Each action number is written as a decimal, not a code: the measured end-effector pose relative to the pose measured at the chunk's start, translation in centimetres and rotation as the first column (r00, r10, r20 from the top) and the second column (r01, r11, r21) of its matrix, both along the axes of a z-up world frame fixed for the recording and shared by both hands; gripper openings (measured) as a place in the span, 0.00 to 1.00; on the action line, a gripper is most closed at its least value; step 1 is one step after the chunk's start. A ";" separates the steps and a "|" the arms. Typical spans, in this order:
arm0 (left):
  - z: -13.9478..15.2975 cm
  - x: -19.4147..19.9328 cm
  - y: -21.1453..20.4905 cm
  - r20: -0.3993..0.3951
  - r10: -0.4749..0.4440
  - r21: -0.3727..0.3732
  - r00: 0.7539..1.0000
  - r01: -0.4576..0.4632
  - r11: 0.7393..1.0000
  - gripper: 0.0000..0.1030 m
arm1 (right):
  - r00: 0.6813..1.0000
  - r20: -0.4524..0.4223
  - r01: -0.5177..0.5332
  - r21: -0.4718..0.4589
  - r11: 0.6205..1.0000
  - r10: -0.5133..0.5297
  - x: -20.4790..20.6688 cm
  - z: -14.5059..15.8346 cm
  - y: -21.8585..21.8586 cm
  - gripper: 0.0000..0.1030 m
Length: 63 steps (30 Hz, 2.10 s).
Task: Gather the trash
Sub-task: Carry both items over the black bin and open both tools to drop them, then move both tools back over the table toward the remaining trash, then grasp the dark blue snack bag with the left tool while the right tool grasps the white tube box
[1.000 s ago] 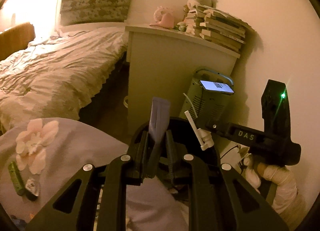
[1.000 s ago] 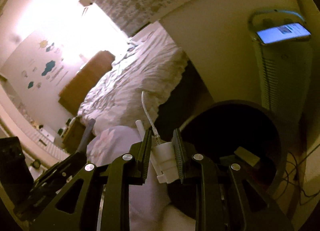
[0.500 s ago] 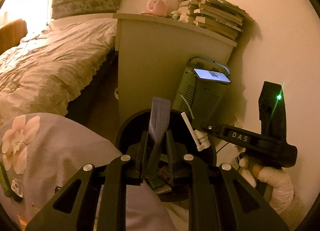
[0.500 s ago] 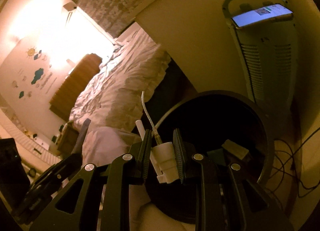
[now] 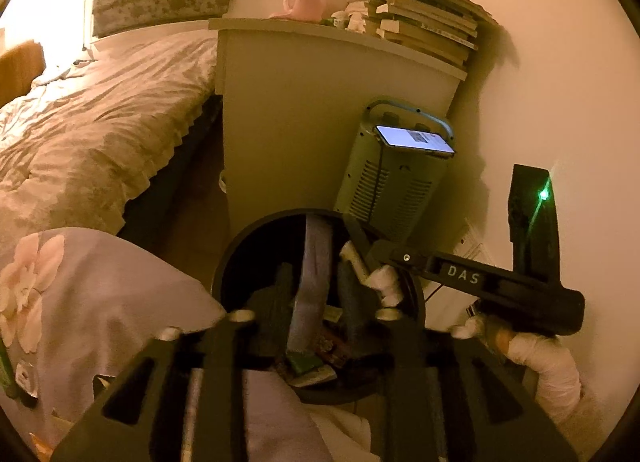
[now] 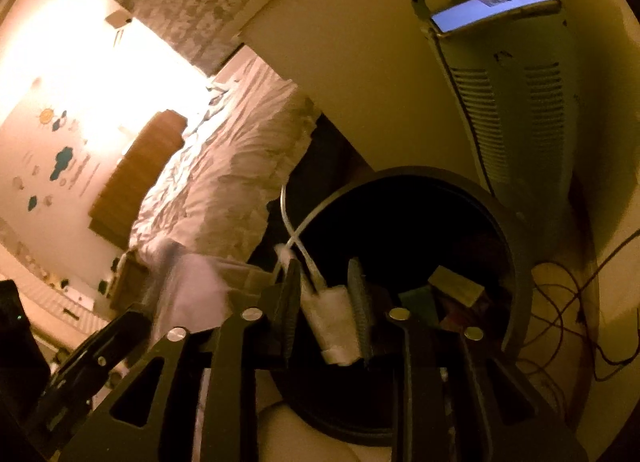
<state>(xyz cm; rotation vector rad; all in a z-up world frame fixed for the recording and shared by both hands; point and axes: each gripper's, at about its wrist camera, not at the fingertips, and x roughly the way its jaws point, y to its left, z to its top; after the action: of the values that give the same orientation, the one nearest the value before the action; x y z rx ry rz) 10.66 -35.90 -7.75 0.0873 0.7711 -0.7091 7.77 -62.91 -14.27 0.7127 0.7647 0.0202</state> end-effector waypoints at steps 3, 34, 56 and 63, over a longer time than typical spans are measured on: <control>0.5 -0.6 0.4 0.041 0.022 -0.006 0.999 -0.021 1.000 0.70 | 1.000 0.015 0.017 0.010 1.000 -0.017 -0.4 0.3 -0.1 0.60; -0.2 -2.4 20.6 -0.010 0.417 -0.007 0.909 -0.417 0.909 0.79 | 0.938 0.024 -0.342 -0.101 0.934 0.346 1.8 3.6 12.3 0.71; -5.7 -5.3 33.6 -0.145 0.640 0.086 0.754 -0.635 0.768 0.84 | 0.626 -0.275 -0.739 -0.506 0.444 0.729 -1.7 0.4 29.7 0.39; -6.3 -5.2 34.0 -0.131 0.633 0.083 0.763 -0.628 0.774 0.69 | 0.648 -0.202 -0.731 -0.437 0.525 0.734 -1.2 1.2 28.5 0.12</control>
<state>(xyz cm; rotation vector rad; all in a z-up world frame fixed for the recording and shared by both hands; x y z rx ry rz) 5.48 -1.87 -14.09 -0.1980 0.8931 -0.0496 6.57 -34.37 -13.12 -0.1509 0.9749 0.5976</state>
